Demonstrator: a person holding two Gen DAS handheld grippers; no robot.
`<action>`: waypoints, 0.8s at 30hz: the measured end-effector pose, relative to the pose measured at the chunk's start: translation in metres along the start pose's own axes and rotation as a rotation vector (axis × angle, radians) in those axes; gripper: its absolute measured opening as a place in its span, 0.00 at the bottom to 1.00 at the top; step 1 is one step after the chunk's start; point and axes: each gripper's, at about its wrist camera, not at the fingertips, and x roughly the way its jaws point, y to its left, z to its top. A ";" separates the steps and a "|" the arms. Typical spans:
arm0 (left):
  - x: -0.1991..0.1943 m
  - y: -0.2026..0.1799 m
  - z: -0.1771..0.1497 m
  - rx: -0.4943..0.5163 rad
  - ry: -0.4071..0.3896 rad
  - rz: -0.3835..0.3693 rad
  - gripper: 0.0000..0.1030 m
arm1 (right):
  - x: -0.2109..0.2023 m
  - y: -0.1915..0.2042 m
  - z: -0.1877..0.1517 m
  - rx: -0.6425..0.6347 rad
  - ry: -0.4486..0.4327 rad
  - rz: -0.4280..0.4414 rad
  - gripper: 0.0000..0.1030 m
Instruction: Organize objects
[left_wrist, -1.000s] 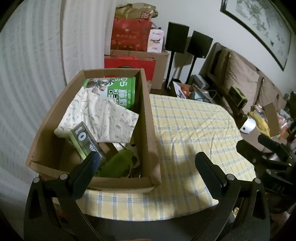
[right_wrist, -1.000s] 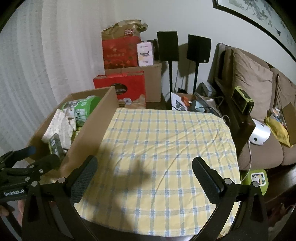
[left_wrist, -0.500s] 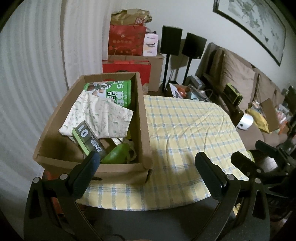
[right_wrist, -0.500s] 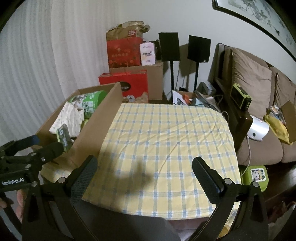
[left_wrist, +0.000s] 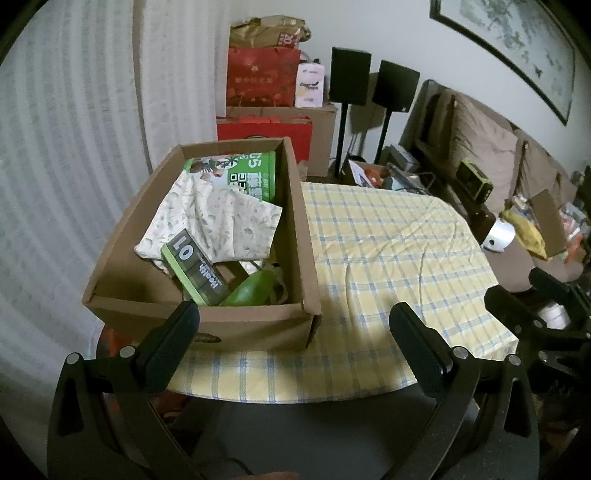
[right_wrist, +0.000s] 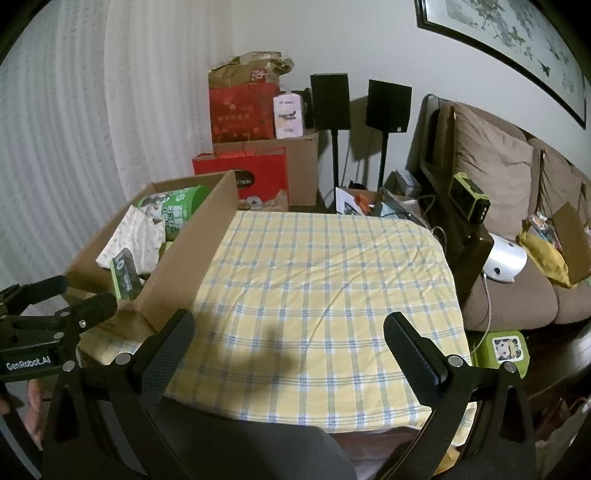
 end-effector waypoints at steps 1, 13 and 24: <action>-0.001 0.000 -0.001 0.000 -0.001 0.000 1.00 | 0.000 0.000 0.000 0.000 0.000 0.000 1.00; -0.004 0.004 -0.004 -0.006 -0.004 0.014 1.00 | -0.004 0.000 0.000 -0.003 -0.006 -0.007 1.00; -0.004 0.001 -0.004 -0.004 0.001 0.016 1.00 | -0.004 0.001 0.000 -0.002 -0.006 -0.008 1.00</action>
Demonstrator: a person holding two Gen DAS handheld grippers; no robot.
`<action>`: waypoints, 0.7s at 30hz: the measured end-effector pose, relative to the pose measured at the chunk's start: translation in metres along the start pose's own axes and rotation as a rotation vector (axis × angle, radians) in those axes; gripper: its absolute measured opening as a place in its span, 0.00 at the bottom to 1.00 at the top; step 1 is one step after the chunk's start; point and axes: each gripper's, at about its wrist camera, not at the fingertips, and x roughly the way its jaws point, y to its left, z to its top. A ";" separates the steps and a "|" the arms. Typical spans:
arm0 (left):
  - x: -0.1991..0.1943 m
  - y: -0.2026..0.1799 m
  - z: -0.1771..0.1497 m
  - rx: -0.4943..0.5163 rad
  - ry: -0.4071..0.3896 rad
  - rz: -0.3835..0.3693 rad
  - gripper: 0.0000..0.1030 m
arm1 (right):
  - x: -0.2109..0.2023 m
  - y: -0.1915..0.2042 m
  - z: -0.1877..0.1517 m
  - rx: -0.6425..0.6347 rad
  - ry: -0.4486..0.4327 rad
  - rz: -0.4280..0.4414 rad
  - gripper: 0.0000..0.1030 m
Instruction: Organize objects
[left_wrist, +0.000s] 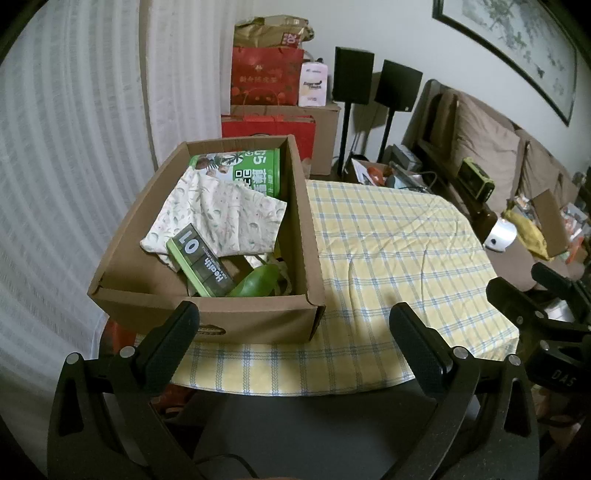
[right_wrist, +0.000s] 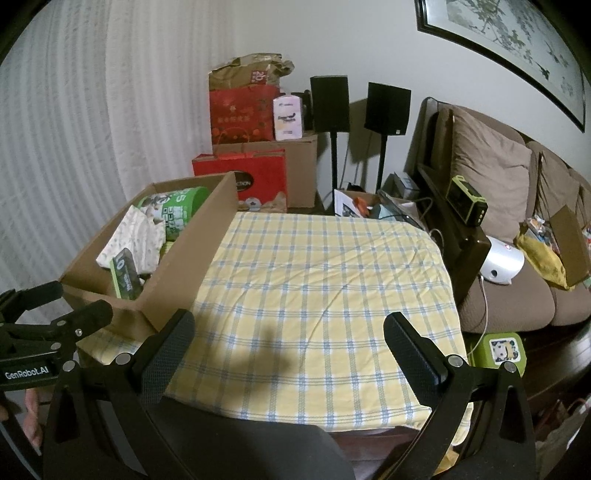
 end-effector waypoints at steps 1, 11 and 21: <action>0.000 0.000 0.000 0.001 0.000 0.000 1.00 | 0.000 0.000 0.000 0.000 -0.001 0.000 1.00; 0.000 0.000 -0.001 0.001 0.001 0.000 1.00 | -0.001 0.000 0.000 0.000 -0.002 0.001 1.00; -0.001 -0.001 -0.001 -0.001 0.002 -0.001 1.00 | -0.001 0.000 0.001 0.000 -0.001 0.001 1.00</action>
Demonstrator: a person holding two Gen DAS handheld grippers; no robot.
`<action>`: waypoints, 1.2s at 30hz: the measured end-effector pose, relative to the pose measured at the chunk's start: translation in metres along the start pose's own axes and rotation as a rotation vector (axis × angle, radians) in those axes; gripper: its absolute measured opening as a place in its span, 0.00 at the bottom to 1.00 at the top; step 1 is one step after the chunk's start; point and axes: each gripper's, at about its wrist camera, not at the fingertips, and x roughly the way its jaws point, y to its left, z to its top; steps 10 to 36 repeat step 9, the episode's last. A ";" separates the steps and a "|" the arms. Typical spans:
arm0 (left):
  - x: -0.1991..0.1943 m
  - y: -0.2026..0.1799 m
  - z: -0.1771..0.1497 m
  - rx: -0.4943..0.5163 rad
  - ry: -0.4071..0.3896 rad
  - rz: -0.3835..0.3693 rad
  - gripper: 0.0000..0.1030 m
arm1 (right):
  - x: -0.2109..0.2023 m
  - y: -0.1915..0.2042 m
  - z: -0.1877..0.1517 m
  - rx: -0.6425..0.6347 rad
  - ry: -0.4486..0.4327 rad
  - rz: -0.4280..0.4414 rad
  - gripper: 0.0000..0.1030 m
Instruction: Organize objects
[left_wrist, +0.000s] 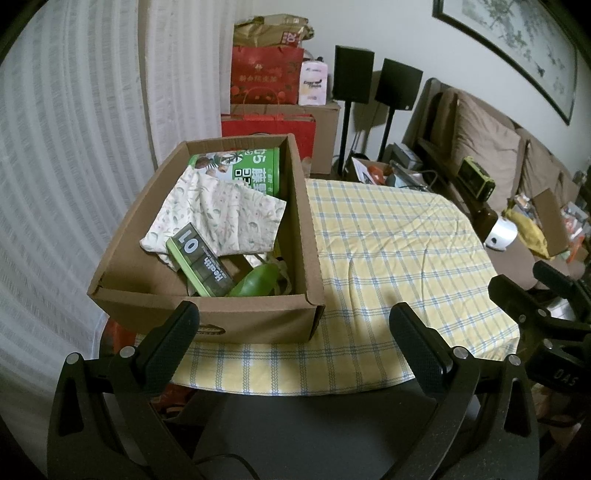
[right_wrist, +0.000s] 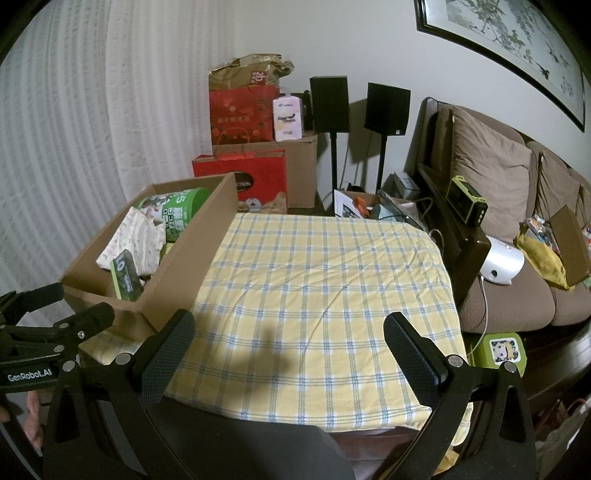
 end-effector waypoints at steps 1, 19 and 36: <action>0.001 0.000 0.000 0.000 0.000 0.000 1.00 | 0.000 0.000 0.000 0.000 -0.001 -0.001 1.00; 0.001 0.000 -0.001 0.002 -0.001 0.006 1.00 | 0.000 0.000 0.000 0.000 0.000 0.000 1.00; 0.001 0.000 -0.001 0.002 -0.001 0.006 1.00 | 0.000 0.000 0.000 0.000 0.000 0.000 1.00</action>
